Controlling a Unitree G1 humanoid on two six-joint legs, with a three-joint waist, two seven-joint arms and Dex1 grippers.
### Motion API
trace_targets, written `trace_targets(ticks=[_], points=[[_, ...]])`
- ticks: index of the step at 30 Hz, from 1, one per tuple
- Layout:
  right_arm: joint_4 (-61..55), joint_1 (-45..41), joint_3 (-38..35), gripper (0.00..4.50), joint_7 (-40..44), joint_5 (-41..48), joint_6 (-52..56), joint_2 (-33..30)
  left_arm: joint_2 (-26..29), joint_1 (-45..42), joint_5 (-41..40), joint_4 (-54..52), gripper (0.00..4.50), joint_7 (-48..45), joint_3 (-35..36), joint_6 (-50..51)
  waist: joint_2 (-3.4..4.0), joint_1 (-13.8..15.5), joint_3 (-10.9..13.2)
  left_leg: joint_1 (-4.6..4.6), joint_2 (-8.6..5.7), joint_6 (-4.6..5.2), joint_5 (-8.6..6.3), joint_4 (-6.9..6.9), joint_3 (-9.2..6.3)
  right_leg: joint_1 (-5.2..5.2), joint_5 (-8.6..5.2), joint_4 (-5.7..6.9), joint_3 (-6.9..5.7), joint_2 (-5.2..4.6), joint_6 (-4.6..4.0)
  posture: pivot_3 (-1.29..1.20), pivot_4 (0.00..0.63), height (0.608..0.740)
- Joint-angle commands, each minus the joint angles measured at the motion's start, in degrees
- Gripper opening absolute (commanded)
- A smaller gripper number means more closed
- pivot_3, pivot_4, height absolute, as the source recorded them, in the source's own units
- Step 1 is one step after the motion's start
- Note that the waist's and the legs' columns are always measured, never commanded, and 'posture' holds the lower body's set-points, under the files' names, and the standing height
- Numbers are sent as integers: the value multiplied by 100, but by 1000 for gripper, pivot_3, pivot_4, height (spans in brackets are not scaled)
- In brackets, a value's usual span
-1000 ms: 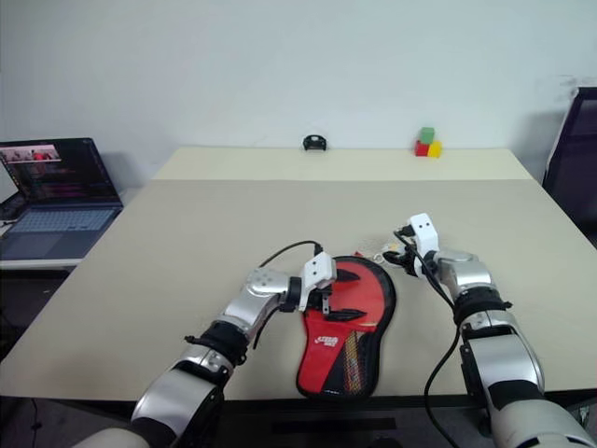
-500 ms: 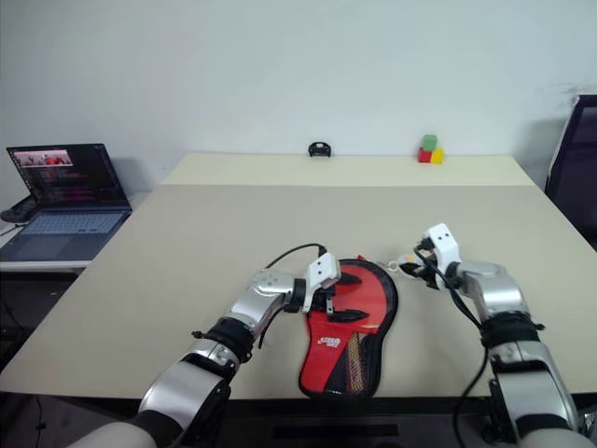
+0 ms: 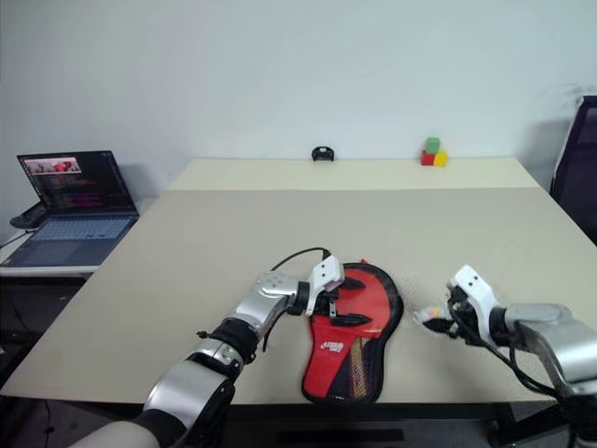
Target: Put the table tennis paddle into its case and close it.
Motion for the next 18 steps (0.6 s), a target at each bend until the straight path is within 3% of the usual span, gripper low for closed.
trace_targets(ticks=[1, 9, 18], points=[[-1026, 442, -322, 680, 212, 601, 412, -306, 45, 447, 484, 769, 4500, -56, -397, 306, -2, 1, -2, 5, 2, 0, -3, 0, -5, 11, -1, -10, -5, -1, 1, 0, 150, 740], [-2338, 1672, -584, 679, 358, 1310, 662, -776, -24, 462, 503, 800, 4500, -49, -432, 287, -22, 79, -20, 14, 4, -6, -9, -35, -22, 46, -6, -73, -27, -10, 10, 0, 150, 740], [-3265, 3064, -254, 672, 215, 1479, 395, -856, -101, 485, 497, 772, 4500, -42, -533, 286, -44, 256, -77, 19, -6, -17, -42, -56, -39, 53, -57, -75, -48, -9, 38, 0, 150, 740]])
